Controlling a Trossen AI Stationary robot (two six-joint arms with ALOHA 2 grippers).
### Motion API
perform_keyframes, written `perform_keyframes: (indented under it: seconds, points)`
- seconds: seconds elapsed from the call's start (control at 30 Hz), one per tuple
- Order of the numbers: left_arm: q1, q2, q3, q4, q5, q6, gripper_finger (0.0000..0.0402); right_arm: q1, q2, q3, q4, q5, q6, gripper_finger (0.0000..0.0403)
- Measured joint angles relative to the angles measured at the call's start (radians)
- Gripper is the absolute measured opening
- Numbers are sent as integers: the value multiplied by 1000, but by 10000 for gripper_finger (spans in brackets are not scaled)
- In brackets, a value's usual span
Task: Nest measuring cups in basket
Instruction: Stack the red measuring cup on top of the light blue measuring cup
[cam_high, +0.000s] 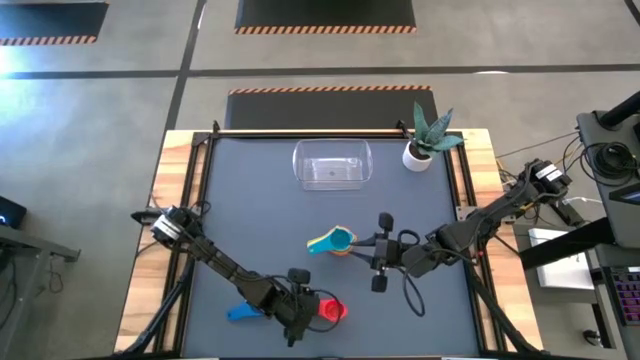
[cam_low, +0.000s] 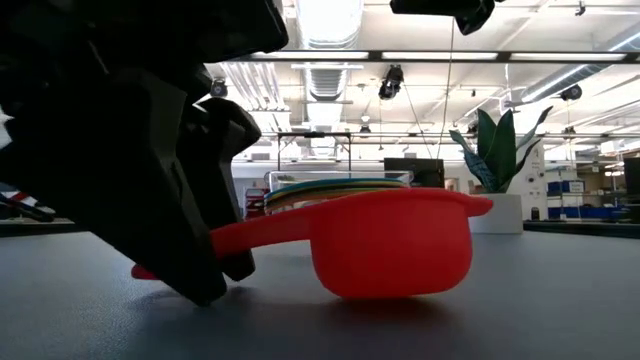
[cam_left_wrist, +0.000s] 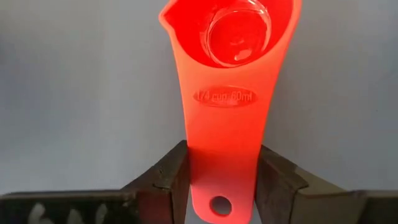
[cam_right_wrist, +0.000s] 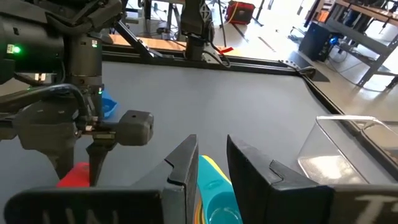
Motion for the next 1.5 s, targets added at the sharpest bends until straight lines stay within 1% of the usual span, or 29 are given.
perform_keyframes:
  seconds: [0.17,0.4,0.53,0.63,0.8,0.87,0.93,1.07,1.17,1.23,1.27,1.33,1.5]
  points:
    - [11,-31,-4,-62,-67,31,117,0,-19,0,3,0,-16,73]
    - [58,-153,-3,-195,-166,62,120,4,-53,0,3,1,-28,76]
    - [114,-226,-2,-234,-194,80,120,11,-55,0,3,1,-34,75]
    - [174,-248,-8,-234,-192,81,121,11,-55,0,3,0,-33,71]
    - [263,-249,-37,-233,-185,96,122,11,-55,0,1,1,-33,68]
    - [296,-249,-49,-221,-158,95,122,11,-55,-3,-1,1,-32,70]
    - [322,-248,-56,-214,-131,93,122,11,-55,-8,0,1,-32,72]
    - [343,-248,-58,-167,-110,77,124,11,-55,-19,-1,1,-30,72]
    - [349,-248,-57,-150,-36,72,140,11,-55,-23,-1,1,-29,68]
    - [349,-248,-58,-141,10,72,161,11,-55,-27,-1,1,-29,65]
    - [349,-248,-58,-143,14,71,172,11,-55,-27,-1,1,-22,64]
    - [348,-248,-58,-145,7,64,194,11,-55,-30,0,1,-19,63]
    - [350,-248,-58,-147,-72,52,236,11,-55,-30,6,1,-6,65]
